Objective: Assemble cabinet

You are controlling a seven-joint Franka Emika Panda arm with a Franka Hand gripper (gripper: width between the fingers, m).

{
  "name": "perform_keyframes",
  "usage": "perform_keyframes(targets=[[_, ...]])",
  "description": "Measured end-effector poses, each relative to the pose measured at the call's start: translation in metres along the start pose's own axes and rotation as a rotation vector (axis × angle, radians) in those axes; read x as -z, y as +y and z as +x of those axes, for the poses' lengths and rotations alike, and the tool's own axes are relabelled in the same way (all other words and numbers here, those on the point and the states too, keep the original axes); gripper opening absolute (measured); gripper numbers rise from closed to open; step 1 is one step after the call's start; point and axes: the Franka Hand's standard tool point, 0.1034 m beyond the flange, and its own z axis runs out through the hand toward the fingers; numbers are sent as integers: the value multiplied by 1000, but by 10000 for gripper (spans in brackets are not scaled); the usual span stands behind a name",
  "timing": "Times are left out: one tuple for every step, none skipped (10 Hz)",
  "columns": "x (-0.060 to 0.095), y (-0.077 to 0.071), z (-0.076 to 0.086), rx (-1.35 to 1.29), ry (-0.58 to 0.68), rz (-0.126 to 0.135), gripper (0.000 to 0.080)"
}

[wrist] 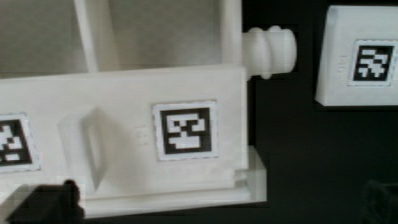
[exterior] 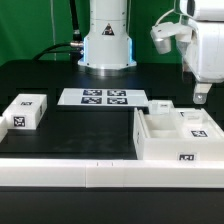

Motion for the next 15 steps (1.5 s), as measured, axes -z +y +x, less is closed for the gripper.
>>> perform_keyframes(targets=[[-4,-17,1,-48,6,-11,797],[-9,-35,4,-53,9,-12,797],[-16,-57,9,-100,1,12,797],[-18,-71,10,-89,7,3,797],[-21,-80,8,-87,3,8,797],[-26,-90,5,-87,5,13,797],[-26,-88,6,-88,5,11,797],[-26,-87,6,-88,6,11,797],[-26,-88,6,-88,5,12,797],[-26,-88,5,-86,6,12,797],[-31,-93,-1,-45,17,2,797],[-41,-104,-7,-53,26,6,797],[-45,-108,-7,-53,31,7,797],[-49,-110,-8,-57,34,13,797],[-53,-113,-9,-60,38,16,797]])
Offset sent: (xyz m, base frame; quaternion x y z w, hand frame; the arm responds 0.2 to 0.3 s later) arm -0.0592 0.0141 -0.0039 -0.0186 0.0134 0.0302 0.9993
